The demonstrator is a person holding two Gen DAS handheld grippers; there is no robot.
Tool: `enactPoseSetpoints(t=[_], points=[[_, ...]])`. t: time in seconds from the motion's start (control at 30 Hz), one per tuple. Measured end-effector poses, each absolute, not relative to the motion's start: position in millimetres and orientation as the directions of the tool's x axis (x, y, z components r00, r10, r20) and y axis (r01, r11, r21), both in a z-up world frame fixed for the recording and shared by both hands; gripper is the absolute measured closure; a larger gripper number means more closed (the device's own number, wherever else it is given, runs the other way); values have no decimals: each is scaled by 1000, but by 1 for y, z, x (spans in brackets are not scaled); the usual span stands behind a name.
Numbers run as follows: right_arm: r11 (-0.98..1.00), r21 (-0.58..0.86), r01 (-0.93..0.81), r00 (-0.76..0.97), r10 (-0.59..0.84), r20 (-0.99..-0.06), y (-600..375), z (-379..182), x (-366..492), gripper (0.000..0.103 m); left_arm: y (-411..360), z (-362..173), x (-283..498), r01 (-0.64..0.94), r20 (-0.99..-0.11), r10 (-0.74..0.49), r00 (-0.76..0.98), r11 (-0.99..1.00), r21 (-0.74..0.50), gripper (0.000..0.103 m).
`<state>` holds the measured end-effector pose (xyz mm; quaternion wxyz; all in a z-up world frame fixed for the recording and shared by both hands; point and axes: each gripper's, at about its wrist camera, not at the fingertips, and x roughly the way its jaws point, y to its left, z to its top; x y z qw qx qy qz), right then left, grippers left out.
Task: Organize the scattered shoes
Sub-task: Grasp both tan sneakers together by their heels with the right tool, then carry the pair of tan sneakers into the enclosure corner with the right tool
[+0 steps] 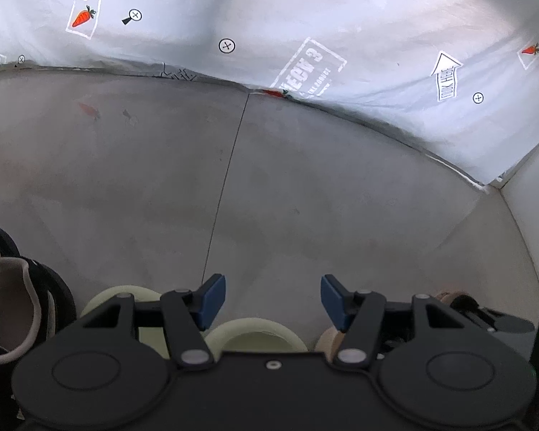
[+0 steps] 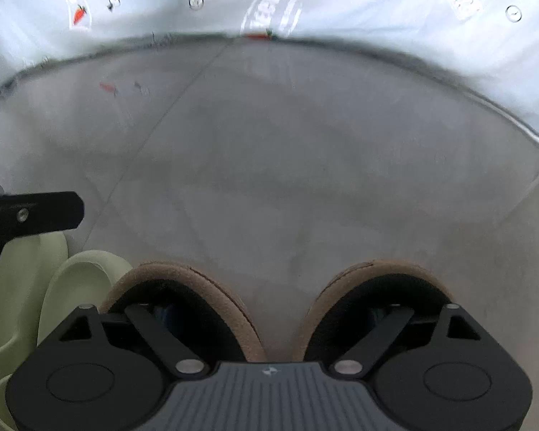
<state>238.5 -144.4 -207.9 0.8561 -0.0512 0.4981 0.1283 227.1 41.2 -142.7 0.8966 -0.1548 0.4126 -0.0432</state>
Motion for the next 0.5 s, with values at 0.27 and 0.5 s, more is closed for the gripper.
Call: enactPoseSetpoints(t=[0.27,0.5], points=[[956,113,-270,622,263,-737,-170,-186,200,39,40,-122,191,-21,-654,-194,731,952,-305,43],[973,153,-170,802,227,-553,-212,-147,155,43,35,-106,152,44,-589,-226,776,951,-306,43]])
